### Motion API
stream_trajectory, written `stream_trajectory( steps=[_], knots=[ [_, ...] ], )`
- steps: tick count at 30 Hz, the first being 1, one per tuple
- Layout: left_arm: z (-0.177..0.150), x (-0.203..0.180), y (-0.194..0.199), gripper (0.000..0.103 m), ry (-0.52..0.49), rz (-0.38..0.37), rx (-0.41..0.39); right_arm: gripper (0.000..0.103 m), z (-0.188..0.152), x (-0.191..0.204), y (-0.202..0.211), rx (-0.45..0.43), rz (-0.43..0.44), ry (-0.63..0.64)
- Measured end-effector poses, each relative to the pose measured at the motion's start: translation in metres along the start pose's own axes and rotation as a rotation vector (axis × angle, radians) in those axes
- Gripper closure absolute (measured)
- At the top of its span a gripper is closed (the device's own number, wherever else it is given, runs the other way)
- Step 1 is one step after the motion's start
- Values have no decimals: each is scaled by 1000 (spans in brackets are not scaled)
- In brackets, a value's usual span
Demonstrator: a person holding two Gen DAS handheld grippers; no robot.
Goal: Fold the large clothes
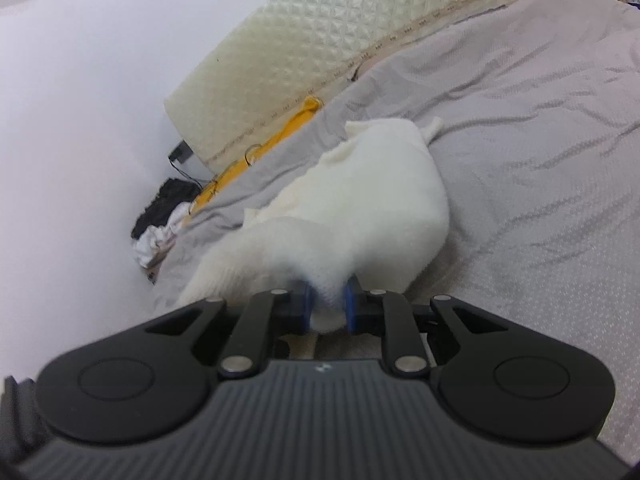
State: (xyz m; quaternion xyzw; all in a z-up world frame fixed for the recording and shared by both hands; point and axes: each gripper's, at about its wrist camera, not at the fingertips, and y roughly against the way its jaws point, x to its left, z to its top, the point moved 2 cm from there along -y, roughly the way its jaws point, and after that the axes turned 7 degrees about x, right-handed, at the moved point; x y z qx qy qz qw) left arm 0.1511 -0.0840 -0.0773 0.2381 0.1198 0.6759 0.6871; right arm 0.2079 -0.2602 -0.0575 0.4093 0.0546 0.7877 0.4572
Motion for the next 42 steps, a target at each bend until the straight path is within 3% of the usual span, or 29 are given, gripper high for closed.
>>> stream_trajectory(
  steps=[5, 10, 15, 17, 19, 23, 26, 29, 31, 32, 33, 35, 42],
  knots=[
    [8, 33, 5, 59, 138, 140, -75, 83, 6, -5, -4, -35, -32, -15],
    [2, 45, -13, 55, 206, 59, 59, 83, 7, 1, 1, -113, -86, 27],
    [-12, 29, -25, 55, 123, 55, 147, 85, 8, 8, 10, -212, -118, 79],
    [-15, 29, -24, 63, 125, 46, 149, 85, 9, 5, 11, -219, -131, 74],
    [-14, 33, -16, 94, 146, 32, 111, 85, 10, 2, 7, -203, -160, 80],
    [6, 46, 15, 98, 170, -33, -34, 85, 10, -8, -6, -116, -258, 109],
    [15, 59, 39, 98, 195, -93, -119, 83, 5, -11, -4, -82, -242, 101],
    [17, 72, 48, 98, 250, -145, -113, 82, -5, -3, 4, -54, -238, 142],
    [17, 76, 51, 98, 273, -182, -90, 78, -12, 9, 7, -41, -259, 213],
    [16, 78, 51, 98, 282, -207, -78, 69, -17, 17, 9, -33, -274, 264],
    [16, 80, 51, 98, 297, -219, -69, 52, -21, 24, 10, -23, -279, 307],
    [17, 79, 53, 98, 308, -249, -61, 41, -30, 44, 15, -22, -246, 410],
    [14, 83, 52, 98, 338, -300, -61, 39, -50, 82, -1, 6, -192, 609]
  ],
)
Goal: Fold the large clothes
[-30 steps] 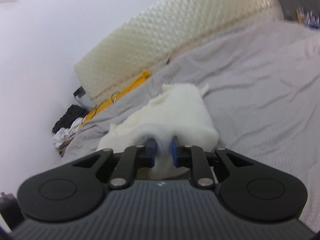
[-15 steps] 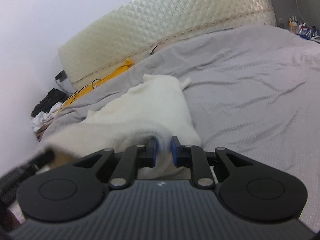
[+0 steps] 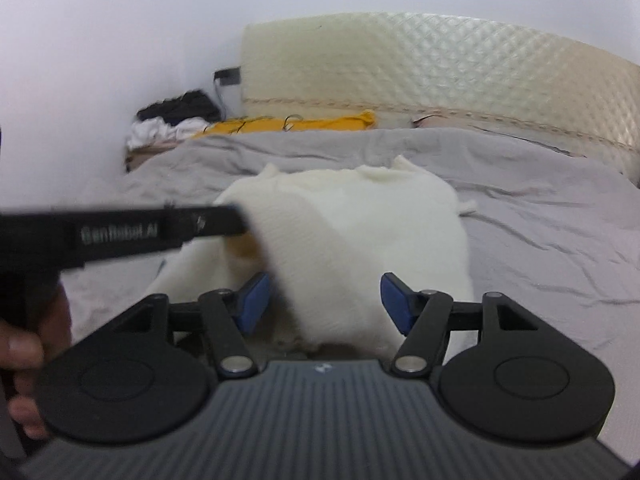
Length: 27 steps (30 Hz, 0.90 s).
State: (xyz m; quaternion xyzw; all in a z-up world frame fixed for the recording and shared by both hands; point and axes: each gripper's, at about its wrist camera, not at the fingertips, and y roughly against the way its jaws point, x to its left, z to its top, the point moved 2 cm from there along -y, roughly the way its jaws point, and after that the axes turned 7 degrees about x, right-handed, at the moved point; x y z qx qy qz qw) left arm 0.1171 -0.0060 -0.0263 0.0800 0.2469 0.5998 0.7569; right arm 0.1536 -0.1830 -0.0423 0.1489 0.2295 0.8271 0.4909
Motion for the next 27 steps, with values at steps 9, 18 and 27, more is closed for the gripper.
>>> stream_trajectory(
  steps=[9, 18, 27],
  knots=[
    [-4, -2, 5, 98, 27, 42, -32, 39, 3, 10, -15, -63, -169, -15],
    [-8, -13, 7, 98, 46, 5, -41, 38, 3, -35, -1, -158, -230, -261],
    [-5, 0, 14, 103, 77, 83, -59, 50, -28, -78, -38, 99, -267, -499]
  ],
)
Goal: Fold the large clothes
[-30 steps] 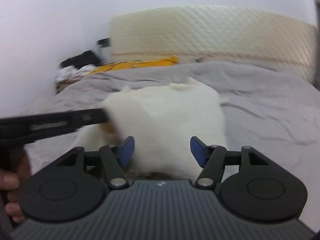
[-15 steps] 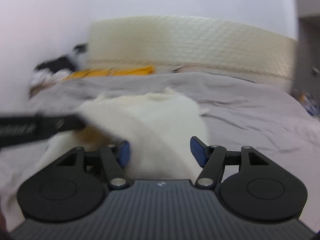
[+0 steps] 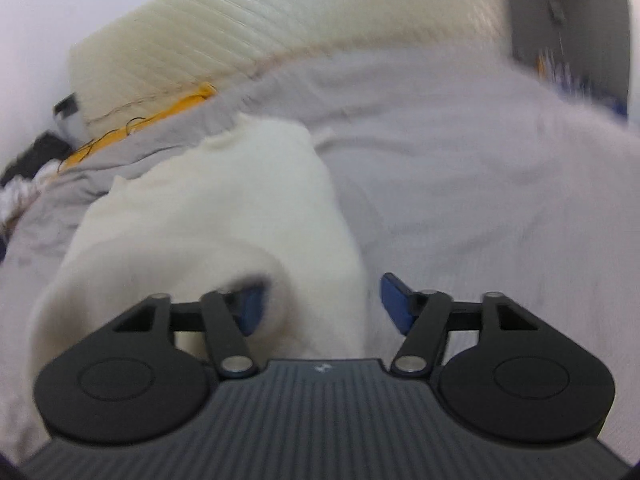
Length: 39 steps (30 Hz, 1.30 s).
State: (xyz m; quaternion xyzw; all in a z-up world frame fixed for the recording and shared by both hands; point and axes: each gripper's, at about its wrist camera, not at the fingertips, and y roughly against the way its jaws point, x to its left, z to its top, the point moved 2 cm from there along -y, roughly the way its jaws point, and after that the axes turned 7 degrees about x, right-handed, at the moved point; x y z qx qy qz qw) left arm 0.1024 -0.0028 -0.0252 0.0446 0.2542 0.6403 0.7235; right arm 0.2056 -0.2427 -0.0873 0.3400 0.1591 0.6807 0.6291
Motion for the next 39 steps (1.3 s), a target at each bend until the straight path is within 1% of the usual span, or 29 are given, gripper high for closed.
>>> stream_trajectory(
  steps=[1, 2, 3, 4, 5, 6, 8, 10, 12, 15, 17, 18, 19, 20, 21, 22, 25, 26, 29, 30, 31, 32, 33, 36, 39],
  knots=[
    [-1, 2, -3, 103, 2, -1, 15, 54, 2, -7, -2, 15, 44, -47],
    [-2, 2, -6, 103, 4, -9, 34, 62, 3, -11, -1, 22, 71, -76],
    [-5, 2, -9, 103, 2, -21, 55, 72, 6, -13, 0, 26, 105, -98],
    [-7, 0, -12, 103, -6, -30, 71, 78, 9, -14, 1, 29, 145, -104],
    [-9, -2, -14, 103, -18, -38, 80, 88, 9, -13, 3, 28, 178, -104],
    [-12, -5, -16, 103, -31, -42, 88, 90, 11, -12, 6, 24, 207, -102],
    [-18, -10, -22, 103, -57, -61, 117, 92, 12, -13, 11, 15, 245, -101],
    [-25, -16, -29, 102, -81, -83, 147, 93, 14, -16, 14, 13, 301, -127],
    [-32, -22, -34, 102, -112, -72, 155, 93, 17, -18, 20, 10, 352, -149],
    [-41, -32, -42, 101, -153, -79, 177, 93, 23, -19, 23, 6, 400, -168],
    [-49, -39, -48, 94, -184, -66, 200, 93, 25, -20, 22, 7, 419, -180],
    [-52, -42, -50, 87, -197, -60, 207, 93, 25, -21, 22, 12, 427, -191],
    [-55, -45, -53, 74, -213, -54, 215, 93, 25, -22, 21, 19, 434, -204],
    [-58, -48, -55, 66, -228, -50, 217, 93, 24, -24, 22, 23, 441, -213],
    [-61, -51, -56, 52, -248, -40, 210, 93, 24, -26, 21, 26, 450, -224],
    [-63, -54, -56, 46, -266, -32, 197, 93, 24, -26, 22, 27, 455, -232],
    [-68, -66, -62, 37, -336, -18, 165, 93, 25, -28, 24, 26, 469, -242],
    [-70, -71, -64, 37, -363, -11, 152, 93, 26, -27, 24, 23, 477, -243],
    [-76, -88, -79, 36, -462, 76, 94, 93, 27, -24, 27, 10, 480, -235],
    [-77, -90, -86, 36, -460, 130, 80, 93, 27, -23, 28, 6, 466, -230],
    [-75, -91, -92, 36, -431, 158, 77, 93, 26, -21, 28, 3, 452, -221],
    [-73, -90, -97, 36, -391, 170, 67, 93, 25, -20, 27, 0, 441, -213],
    [-71, -89, -100, 36, -355, 190, 45, 93, 24, -18, 27, -4, 423, -203],
    [-71, -90, -104, 36, -310, 278, -17, 93, 23, -16, 24, -21, 393, -191],
    [-66, -84, -93, 34, -270, 342, -82, 93, 22, -15, 21, -36, 345, -176]
  ],
)
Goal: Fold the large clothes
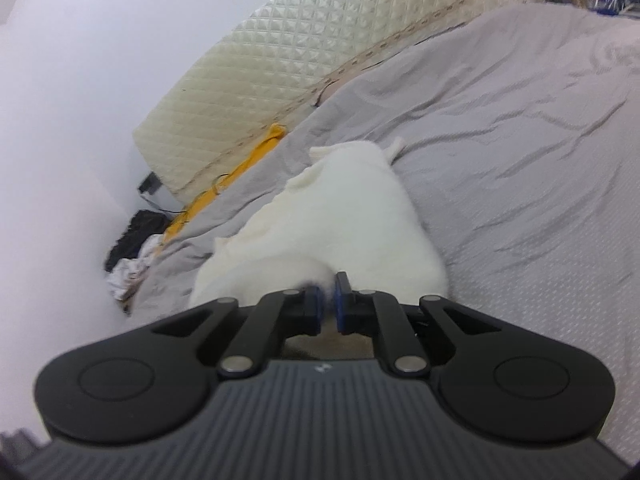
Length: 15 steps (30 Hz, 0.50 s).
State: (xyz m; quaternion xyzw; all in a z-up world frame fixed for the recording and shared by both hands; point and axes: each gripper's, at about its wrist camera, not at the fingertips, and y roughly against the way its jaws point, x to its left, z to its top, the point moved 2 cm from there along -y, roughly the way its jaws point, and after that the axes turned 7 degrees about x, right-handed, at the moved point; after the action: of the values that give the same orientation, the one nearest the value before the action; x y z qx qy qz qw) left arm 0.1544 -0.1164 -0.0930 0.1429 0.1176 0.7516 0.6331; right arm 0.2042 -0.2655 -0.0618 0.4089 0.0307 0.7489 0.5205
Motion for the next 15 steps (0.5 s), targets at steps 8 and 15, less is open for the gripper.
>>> stream_trajectory(
  steps=[8, 15],
  knots=[
    [-4, 31, -5, 29, 103, 78, 142, 93, -4, 22, 5, -85, 4, 102],
    [-6, 54, 16, 28, 146, 123, 115, 93, -7, 28, 7, -123, -43, 149]
  ],
)
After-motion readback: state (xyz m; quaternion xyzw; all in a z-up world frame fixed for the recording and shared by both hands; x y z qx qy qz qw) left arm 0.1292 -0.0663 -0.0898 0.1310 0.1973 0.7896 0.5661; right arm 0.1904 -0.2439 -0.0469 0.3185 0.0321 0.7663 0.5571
